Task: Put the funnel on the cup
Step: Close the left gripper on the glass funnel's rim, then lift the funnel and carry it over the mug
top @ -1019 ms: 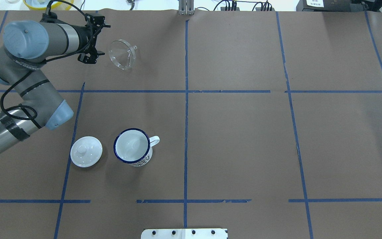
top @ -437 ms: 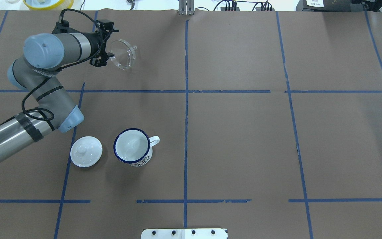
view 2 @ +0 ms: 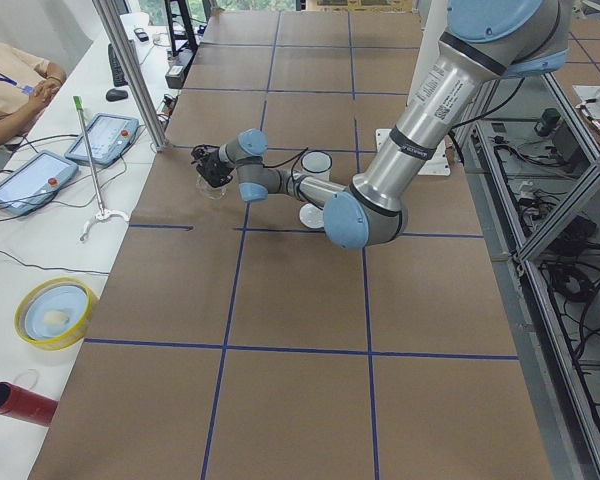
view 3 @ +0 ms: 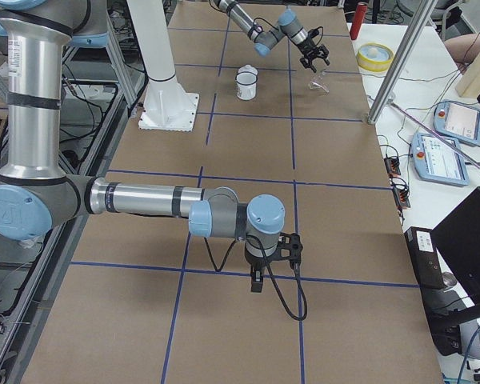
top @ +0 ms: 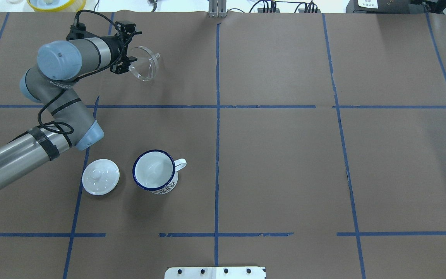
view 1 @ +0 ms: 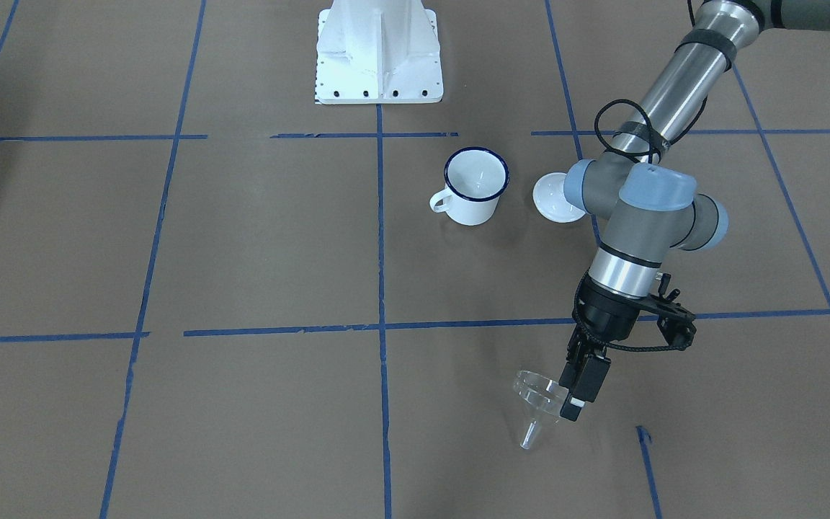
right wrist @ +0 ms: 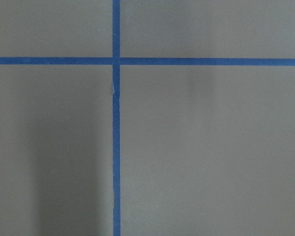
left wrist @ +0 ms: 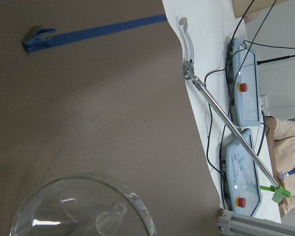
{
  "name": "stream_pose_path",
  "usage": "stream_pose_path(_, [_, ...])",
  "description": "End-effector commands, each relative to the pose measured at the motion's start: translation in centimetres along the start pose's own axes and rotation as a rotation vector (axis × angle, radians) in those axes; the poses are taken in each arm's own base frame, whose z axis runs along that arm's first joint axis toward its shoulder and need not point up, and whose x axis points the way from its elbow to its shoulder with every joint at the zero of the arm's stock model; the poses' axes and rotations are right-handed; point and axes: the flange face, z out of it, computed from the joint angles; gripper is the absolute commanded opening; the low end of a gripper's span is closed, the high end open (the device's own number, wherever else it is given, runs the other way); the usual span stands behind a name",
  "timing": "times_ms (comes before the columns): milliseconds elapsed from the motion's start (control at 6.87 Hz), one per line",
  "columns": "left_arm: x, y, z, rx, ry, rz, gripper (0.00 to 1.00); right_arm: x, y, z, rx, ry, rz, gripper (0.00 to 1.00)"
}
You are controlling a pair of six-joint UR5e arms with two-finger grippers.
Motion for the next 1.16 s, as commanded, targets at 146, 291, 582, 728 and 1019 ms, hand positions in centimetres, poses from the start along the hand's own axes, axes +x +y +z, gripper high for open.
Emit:
stream_pose_path(146, [0.11,0.22,1.23,-0.004,0.007,0.0,0.76,0.0,0.0,0.0,0.0,0.0,0.0,1.0])
stream_pose_path(291, [0.07,0.19,1.26,-0.004,0.007,0.0,0.73,0.0,0.0,0.0,0.0,0.0,0.0,1.0])
stream_pose_path(582, [0.16,0.26,1.26,-0.005,0.008,0.0,0.55,0.0,0.0,0.0,0.0,0.0,0.0,1.0])
stream_pose_path(728, [0.49,0.53,1.29,-0.008,0.012,0.0,0.38,0.0,0.0,0.0,0.0,0.0,0.0,1.0])
stream_pose_path(1019, [0.49,0.53,1.29,-0.008,0.012,0.0,0.03,0.0,0.0,0.0,0.0,0.0,0.0,1.0])
